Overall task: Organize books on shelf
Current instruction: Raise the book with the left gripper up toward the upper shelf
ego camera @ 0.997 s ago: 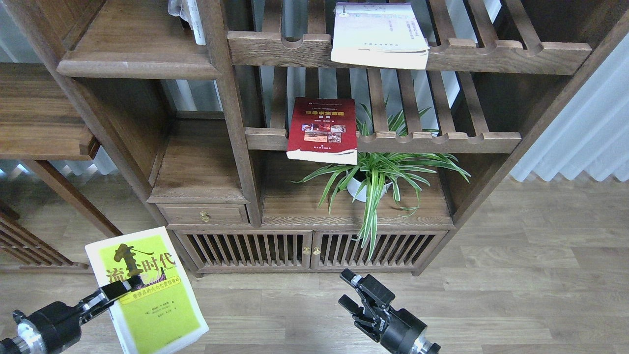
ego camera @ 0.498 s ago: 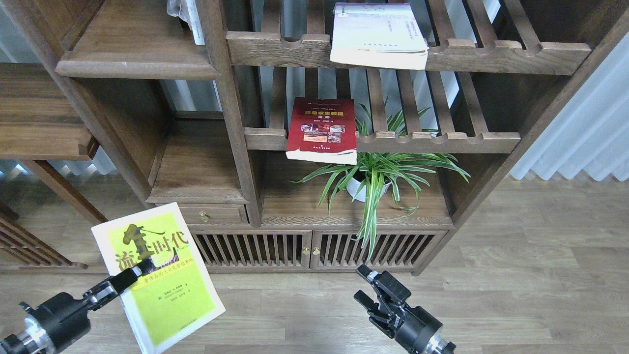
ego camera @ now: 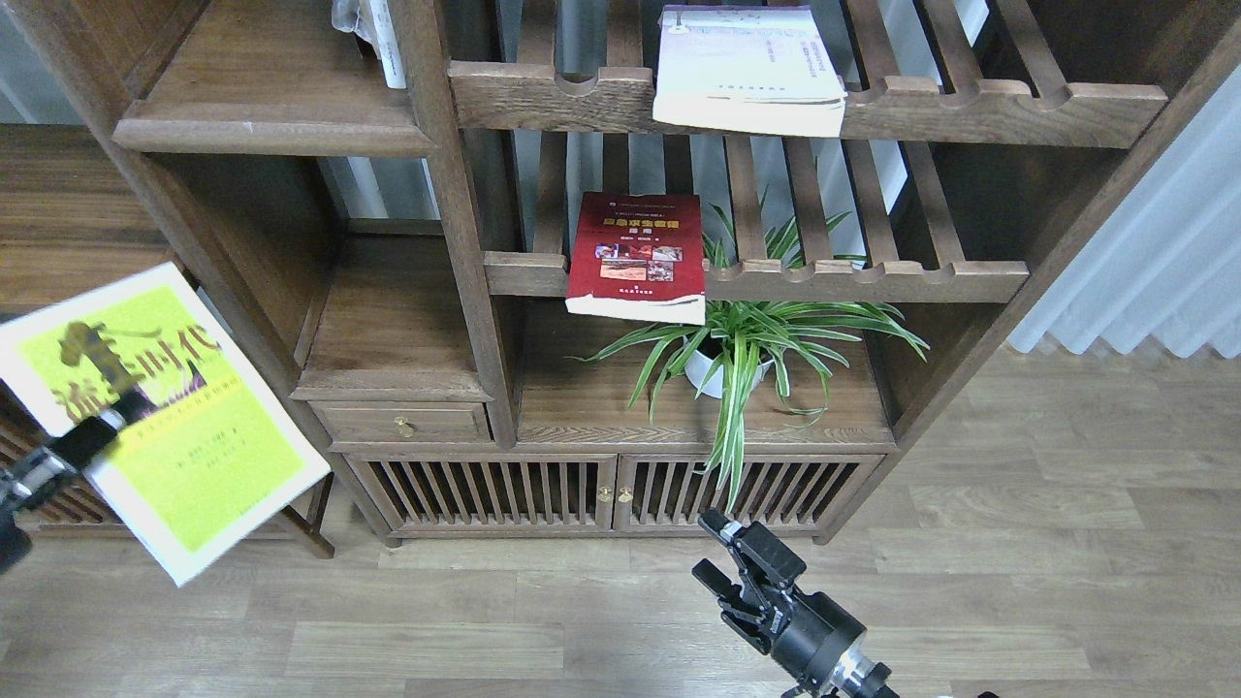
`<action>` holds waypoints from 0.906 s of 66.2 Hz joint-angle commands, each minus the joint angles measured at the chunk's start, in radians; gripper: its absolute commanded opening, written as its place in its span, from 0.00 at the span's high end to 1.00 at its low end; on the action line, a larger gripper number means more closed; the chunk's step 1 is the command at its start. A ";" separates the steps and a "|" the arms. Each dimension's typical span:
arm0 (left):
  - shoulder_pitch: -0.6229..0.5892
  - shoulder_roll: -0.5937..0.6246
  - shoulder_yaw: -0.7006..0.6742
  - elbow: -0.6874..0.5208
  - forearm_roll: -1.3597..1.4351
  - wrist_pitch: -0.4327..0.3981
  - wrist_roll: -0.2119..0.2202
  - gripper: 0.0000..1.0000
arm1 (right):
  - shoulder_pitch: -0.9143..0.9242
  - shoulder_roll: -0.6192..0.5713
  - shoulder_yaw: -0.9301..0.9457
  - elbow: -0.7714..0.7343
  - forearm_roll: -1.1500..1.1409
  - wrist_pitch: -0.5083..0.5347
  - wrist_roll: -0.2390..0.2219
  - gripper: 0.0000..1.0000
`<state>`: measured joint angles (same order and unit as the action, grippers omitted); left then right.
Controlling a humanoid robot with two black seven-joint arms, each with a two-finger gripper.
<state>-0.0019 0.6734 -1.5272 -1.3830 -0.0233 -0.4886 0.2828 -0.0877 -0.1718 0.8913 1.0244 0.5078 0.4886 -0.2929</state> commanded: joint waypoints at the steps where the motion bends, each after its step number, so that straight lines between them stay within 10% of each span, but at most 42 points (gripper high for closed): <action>1: -0.104 0.021 -0.002 0.002 0.003 0.000 0.042 0.95 | -0.001 0.000 0.000 -0.001 0.000 0.000 0.000 0.02; 60: -0.567 0.178 0.105 0.163 0.137 0.000 0.144 0.94 | -0.012 0.000 0.011 -0.001 0.003 0.000 0.001 0.02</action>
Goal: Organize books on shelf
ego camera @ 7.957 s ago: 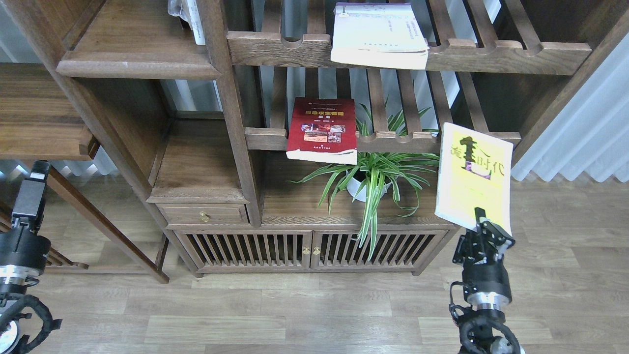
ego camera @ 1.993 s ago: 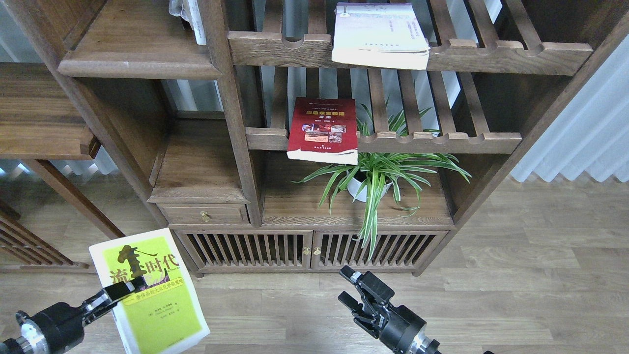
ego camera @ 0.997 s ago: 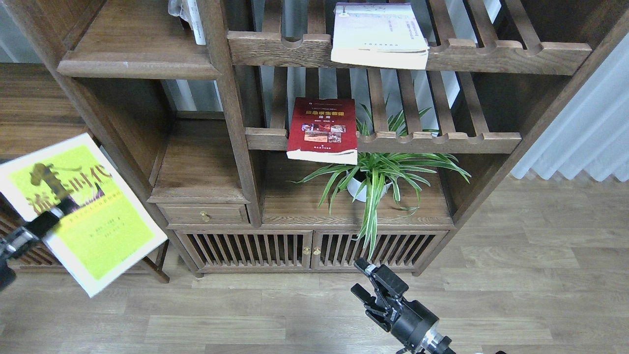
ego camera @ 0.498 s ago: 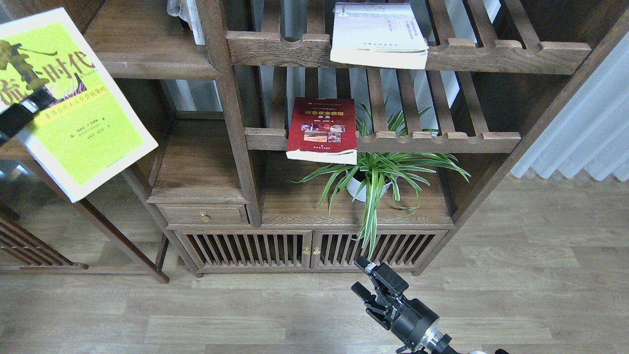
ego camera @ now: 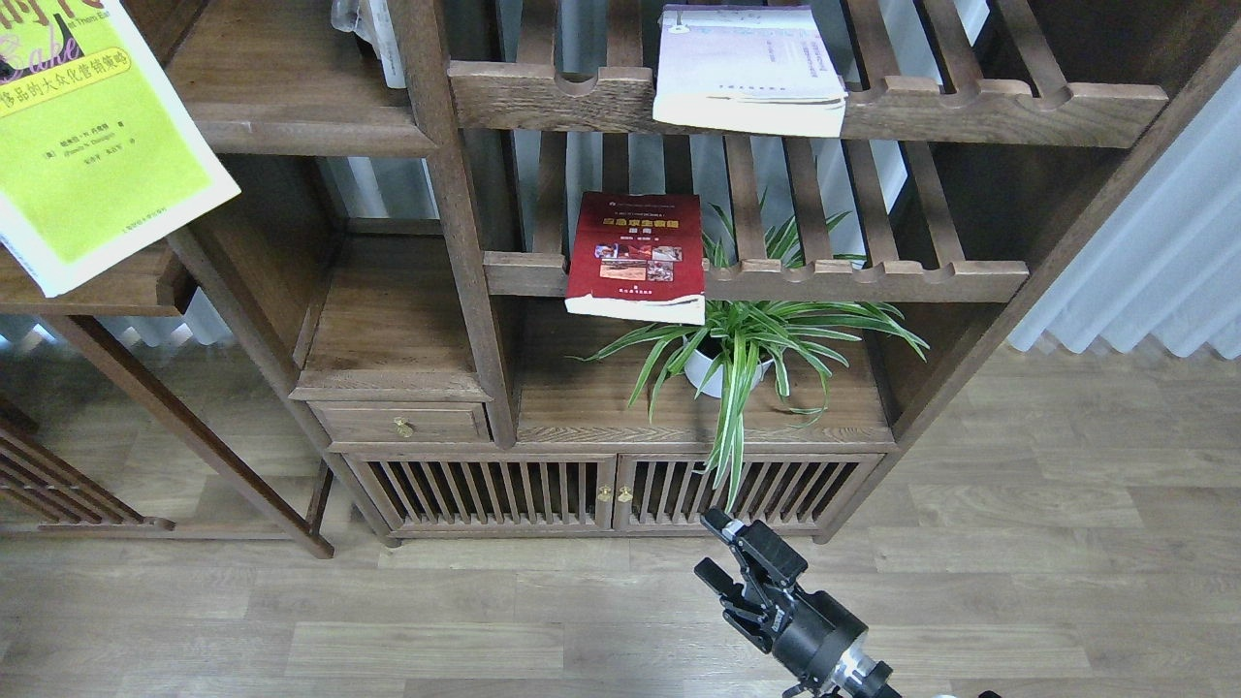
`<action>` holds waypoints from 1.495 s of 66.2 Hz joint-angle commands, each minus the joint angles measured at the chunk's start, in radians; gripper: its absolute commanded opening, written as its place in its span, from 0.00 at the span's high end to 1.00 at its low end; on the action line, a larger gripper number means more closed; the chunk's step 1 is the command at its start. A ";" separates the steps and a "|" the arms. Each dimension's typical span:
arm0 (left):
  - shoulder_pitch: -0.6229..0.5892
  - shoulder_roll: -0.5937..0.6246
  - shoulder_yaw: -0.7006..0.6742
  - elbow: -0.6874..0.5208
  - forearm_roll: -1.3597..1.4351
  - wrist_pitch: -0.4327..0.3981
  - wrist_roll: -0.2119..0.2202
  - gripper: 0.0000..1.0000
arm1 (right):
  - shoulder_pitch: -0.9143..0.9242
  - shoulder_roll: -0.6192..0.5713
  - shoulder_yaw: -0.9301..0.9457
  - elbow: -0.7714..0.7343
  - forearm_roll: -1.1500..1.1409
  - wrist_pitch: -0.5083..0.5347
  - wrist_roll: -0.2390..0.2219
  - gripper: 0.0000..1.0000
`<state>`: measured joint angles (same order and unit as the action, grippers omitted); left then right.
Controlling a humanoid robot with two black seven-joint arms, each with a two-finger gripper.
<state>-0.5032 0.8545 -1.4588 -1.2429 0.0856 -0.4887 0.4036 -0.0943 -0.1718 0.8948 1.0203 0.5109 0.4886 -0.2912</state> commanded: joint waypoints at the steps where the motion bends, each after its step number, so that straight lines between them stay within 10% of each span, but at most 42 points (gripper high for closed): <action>1: -0.083 -0.003 0.047 0.029 0.031 0.000 0.029 0.94 | -0.005 0.000 0.012 0.004 0.000 0.000 0.000 0.02; 68: -0.558 -0.133 0.209 0.249 0.275 0.000 0.021 0.94 | -0.007 0.009 0.013 0.007 0.000 0.000 -0.002 0.02; 83: -0.600 -0.239 0.187 0.330 0.318 0.000 -0.109 0.95 | -0.007 0.023 0.015 0.007 0.000 0.000 -0.002 0.02; 99: -0.635 -0.296 0.189 0.416 0.319 0.000 -0.134 0.95 | -0.005 0.031 0.015 0.009 0.000 0.000 -0.002 0.02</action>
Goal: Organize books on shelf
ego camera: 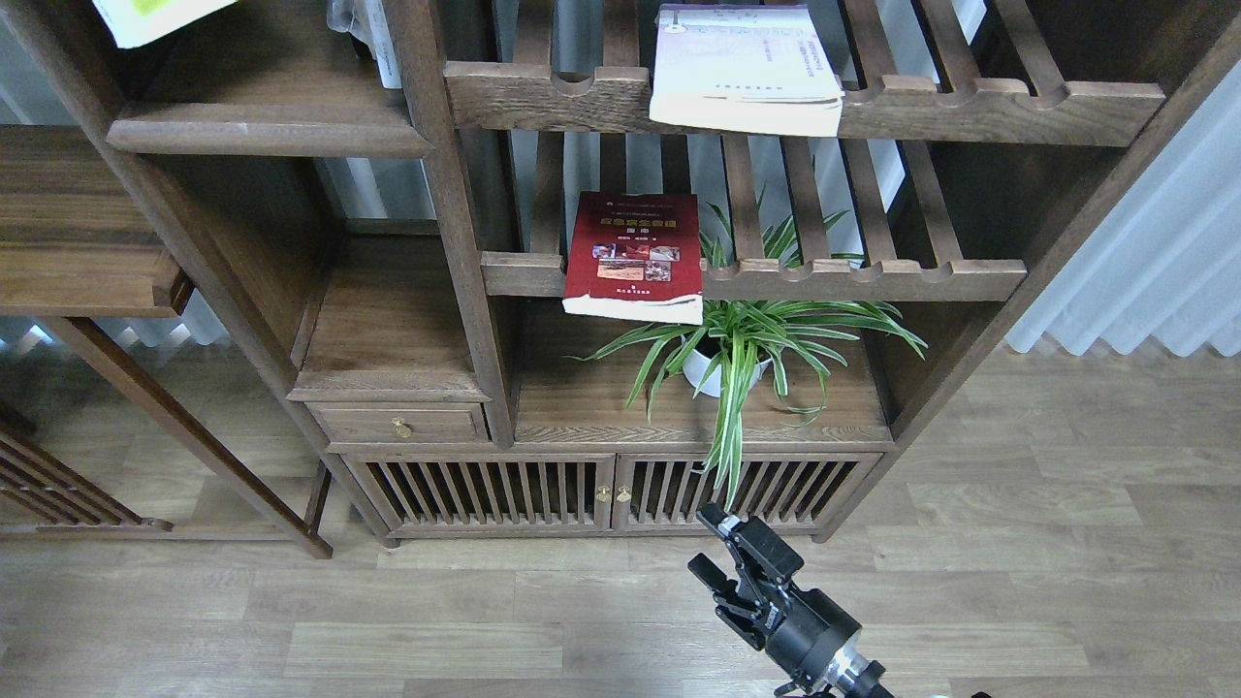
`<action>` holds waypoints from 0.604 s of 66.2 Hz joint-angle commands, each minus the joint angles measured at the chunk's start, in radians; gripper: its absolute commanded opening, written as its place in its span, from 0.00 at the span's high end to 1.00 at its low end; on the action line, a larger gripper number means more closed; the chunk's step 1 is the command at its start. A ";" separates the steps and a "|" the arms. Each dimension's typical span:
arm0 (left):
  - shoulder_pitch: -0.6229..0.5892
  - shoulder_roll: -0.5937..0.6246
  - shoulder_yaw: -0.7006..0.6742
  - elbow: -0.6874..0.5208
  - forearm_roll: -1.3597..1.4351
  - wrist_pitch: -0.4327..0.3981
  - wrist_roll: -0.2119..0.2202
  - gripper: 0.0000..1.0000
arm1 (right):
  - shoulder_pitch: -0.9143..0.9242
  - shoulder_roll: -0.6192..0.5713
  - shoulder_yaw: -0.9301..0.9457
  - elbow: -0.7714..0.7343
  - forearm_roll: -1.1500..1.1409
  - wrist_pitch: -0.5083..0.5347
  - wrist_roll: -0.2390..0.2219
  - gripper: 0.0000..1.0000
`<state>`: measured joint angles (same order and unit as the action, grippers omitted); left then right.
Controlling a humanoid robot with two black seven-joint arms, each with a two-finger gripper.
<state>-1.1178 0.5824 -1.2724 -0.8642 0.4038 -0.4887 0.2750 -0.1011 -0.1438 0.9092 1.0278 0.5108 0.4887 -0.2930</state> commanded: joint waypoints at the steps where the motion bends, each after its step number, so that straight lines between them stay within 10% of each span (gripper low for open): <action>1: -0.026 -0.026 0.002 0.045 0.003 0.000 -0.005 0.95 | 0.001 0.003 0.000 0.001 0.000 0.000 0.000 0.02; 40: -0.106 -0.055 0.018 0.149 0.119 0.000 -0.007 0.95 | 0.001 0.020 0.005 0.009 0.002 0.000 0.002 0.02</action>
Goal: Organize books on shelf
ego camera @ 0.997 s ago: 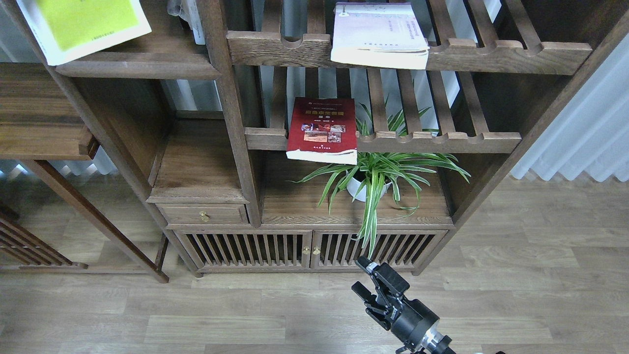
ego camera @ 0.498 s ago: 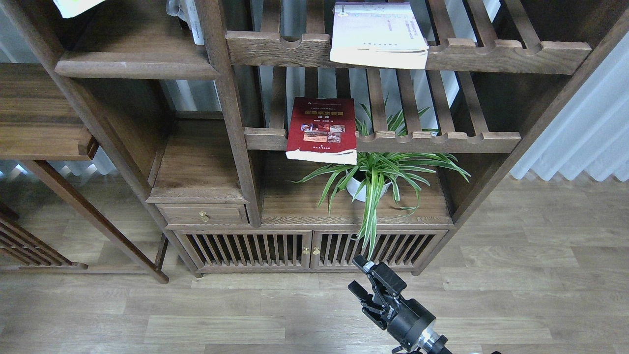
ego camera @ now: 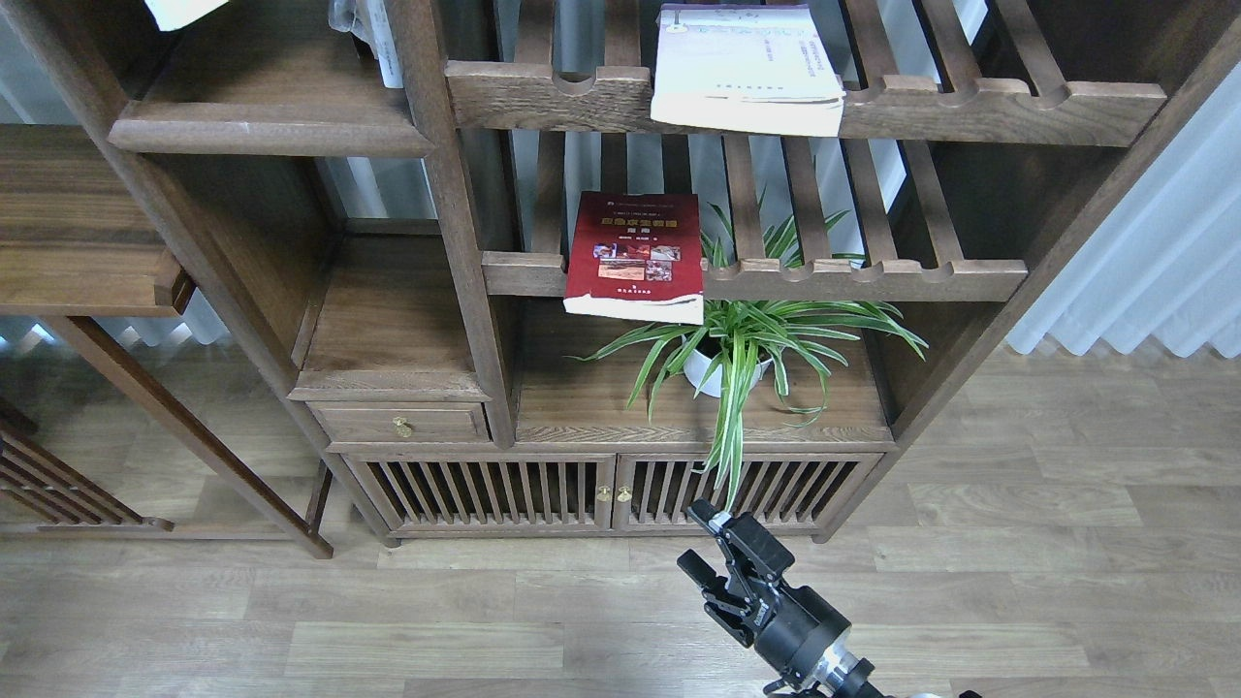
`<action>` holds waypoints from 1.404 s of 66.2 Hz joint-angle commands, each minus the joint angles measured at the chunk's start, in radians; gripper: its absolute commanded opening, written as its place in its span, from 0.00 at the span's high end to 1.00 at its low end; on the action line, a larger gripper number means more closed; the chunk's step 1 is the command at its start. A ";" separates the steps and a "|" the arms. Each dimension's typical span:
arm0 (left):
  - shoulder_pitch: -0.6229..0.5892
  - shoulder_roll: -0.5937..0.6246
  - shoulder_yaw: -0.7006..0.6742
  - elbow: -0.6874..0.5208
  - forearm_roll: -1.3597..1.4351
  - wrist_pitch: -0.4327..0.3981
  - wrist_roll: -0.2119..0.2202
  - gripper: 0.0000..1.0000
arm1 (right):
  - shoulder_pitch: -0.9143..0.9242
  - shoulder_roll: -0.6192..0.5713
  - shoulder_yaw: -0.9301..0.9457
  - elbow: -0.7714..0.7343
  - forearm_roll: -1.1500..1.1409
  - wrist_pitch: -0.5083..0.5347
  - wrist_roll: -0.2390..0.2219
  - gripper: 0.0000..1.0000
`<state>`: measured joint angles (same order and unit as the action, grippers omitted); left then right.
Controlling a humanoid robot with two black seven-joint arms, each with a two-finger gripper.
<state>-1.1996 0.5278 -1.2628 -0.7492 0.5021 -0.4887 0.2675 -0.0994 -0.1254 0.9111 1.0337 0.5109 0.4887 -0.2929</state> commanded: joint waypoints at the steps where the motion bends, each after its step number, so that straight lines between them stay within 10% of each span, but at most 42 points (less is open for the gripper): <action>1: -0.026 0.000 0.008 0.037 0.021 0.000 0.001 0.95 | 0.000 0.001 0.005 0.005 0.001 0.000 0.001 0.02; 77: -0.110 -0.180 0.046 0.215 0.030 0.000 -0.028 1.00 | -0.003 0.072 0.086 0.028 0.011 0.000 0.001 0.02; 93: -0.109 -0.172 0.072 0.229 0.055 0.000 -0.122 1.00 | -0.002 0.086 0.091 0.028 0.011 0.000 0.001 0.02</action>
<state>-1.3163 0.3508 -1.2058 -0.5198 0.5414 -0.4887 0.2075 -0.1028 -0.0466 1.0001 1.0615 0.5215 0.4887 -0.2915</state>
